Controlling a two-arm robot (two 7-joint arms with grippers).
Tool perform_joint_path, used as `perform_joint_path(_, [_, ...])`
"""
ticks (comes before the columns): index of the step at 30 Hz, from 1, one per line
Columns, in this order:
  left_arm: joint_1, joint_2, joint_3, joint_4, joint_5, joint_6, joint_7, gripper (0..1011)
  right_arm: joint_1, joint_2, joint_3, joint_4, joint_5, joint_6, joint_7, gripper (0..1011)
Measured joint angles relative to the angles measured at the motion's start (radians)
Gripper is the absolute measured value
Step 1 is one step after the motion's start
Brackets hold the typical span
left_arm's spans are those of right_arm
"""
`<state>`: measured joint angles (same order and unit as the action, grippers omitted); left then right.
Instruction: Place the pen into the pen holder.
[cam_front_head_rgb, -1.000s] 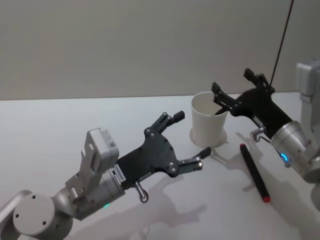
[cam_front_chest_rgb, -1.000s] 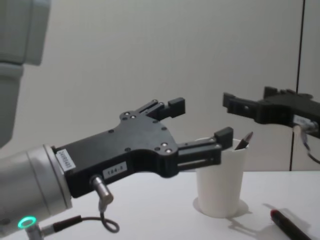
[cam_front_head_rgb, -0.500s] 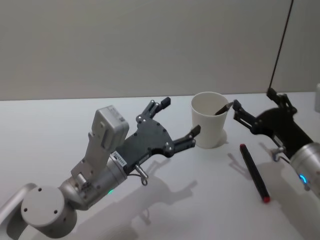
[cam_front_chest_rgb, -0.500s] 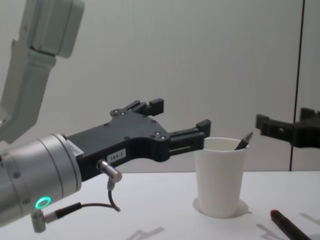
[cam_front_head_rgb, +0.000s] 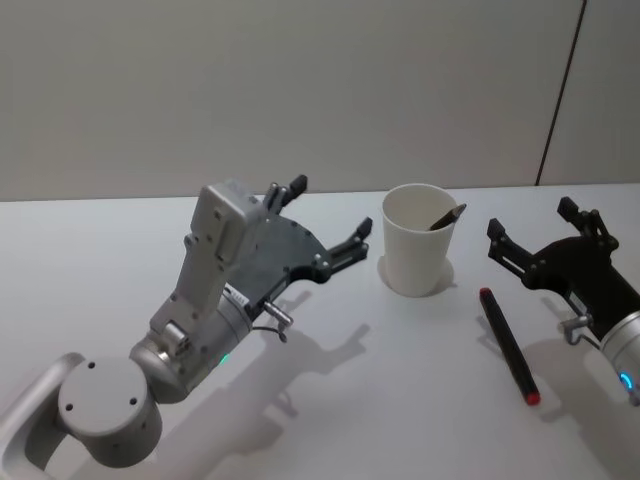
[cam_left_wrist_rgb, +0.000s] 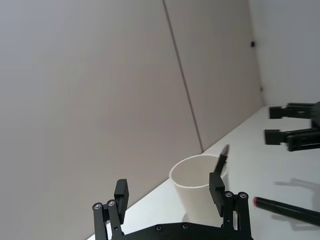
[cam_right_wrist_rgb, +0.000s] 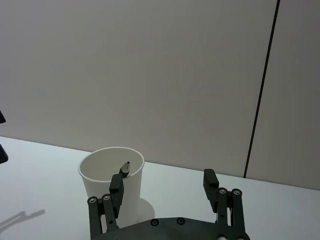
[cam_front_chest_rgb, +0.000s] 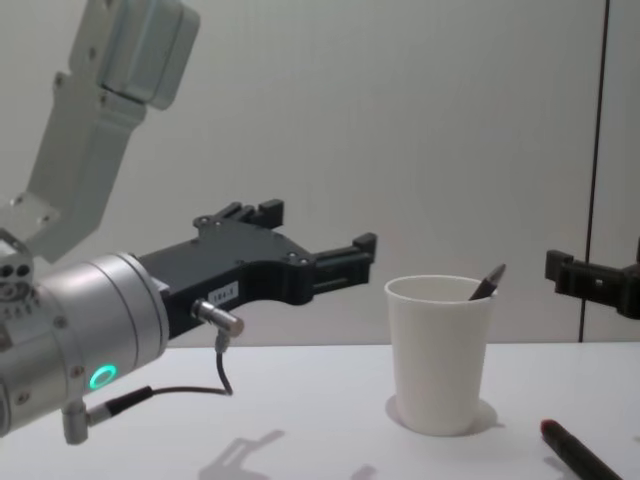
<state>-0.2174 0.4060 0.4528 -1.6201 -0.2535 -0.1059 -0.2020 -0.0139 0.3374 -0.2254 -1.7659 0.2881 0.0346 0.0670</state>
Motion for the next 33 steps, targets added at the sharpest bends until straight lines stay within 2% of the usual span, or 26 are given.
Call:
perform_joint_path(13, [-0.017,-0.021,0.001,-0.006,0.046,0.104,0.164,1001,-0.001,0.000,0.000,-0.001,0.000,0.000,0.000,1002])
perform_joint_path(19, [-0.020,-0.024,0.001,-0.007,0.053,0.119,0.189,1001,-0.001,0.000,0.000,-0.001,0.000,0.000,0.000,1002])
perform_joint_path(33, [-0.020,-0.024,0.001,-0.007,0.053,0.120,0.191,1001,-0.006,0.003,0.002,-0.016,0.008,0.021,0.001,1002])
